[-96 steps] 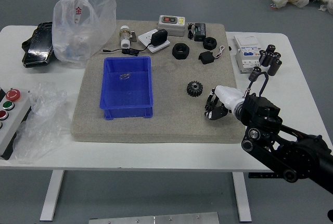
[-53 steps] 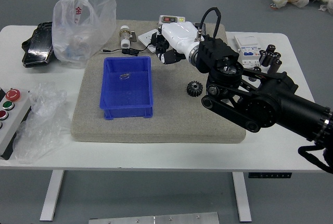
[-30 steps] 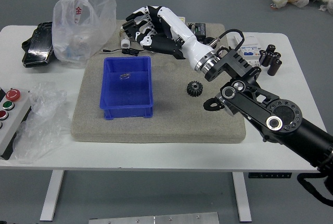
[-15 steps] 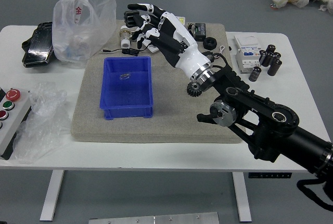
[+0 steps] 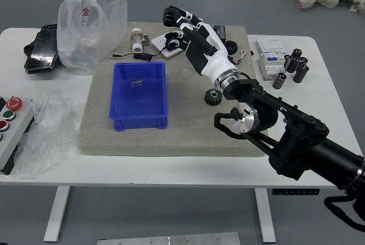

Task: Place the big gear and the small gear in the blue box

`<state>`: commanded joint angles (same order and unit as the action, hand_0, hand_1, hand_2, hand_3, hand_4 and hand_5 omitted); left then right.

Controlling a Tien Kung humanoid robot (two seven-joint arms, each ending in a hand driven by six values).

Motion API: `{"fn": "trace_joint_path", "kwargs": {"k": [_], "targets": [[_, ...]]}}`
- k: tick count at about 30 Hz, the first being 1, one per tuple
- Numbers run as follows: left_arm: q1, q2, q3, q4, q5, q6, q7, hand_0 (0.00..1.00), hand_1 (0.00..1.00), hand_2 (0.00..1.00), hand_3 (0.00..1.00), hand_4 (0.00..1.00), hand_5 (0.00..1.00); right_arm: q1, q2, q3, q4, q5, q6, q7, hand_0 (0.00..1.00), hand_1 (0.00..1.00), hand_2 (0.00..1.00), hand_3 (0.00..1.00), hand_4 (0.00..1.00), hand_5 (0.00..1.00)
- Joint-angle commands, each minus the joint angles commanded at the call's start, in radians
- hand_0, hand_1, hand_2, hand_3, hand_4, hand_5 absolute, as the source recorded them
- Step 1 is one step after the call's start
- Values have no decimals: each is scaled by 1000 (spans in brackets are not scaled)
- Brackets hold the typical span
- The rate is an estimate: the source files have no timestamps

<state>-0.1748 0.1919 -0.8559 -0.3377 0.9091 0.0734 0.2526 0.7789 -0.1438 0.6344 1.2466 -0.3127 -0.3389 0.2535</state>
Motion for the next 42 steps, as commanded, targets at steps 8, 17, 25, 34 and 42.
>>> {"fn": "trace_joint_path", "kwargs": {"k": [8,17,25,34,42], "targets": [[-2,0,1,0,0,-1,-1,643,548,547,655,658,305,42,27,-64,-17,-310,-176,-221,301,388,436,647,467,2],[0,1,0,-1,0,0,2,643,548,548,656,657,304,54,53,-178,-82,-651,-169,-387,322,396,440,656,447,2],[-5,0,2,-1,-1,-1,0,643,549,548,655,656,302,69,66,-239,-86,-906,-167,-363,327,413,486,652,438,2],[-3,6,6,-1,-12,3,-1,642,549,547,655,653,301,82,78,-319,-121,-940,-97,-358,651,773,829,784,635,262],[-4,3,10,0,-15,2,-4,642,549,547,654,651,302,92,91,-342,-187,-1118,75,-502,848,911,950,934,797,428]]}}
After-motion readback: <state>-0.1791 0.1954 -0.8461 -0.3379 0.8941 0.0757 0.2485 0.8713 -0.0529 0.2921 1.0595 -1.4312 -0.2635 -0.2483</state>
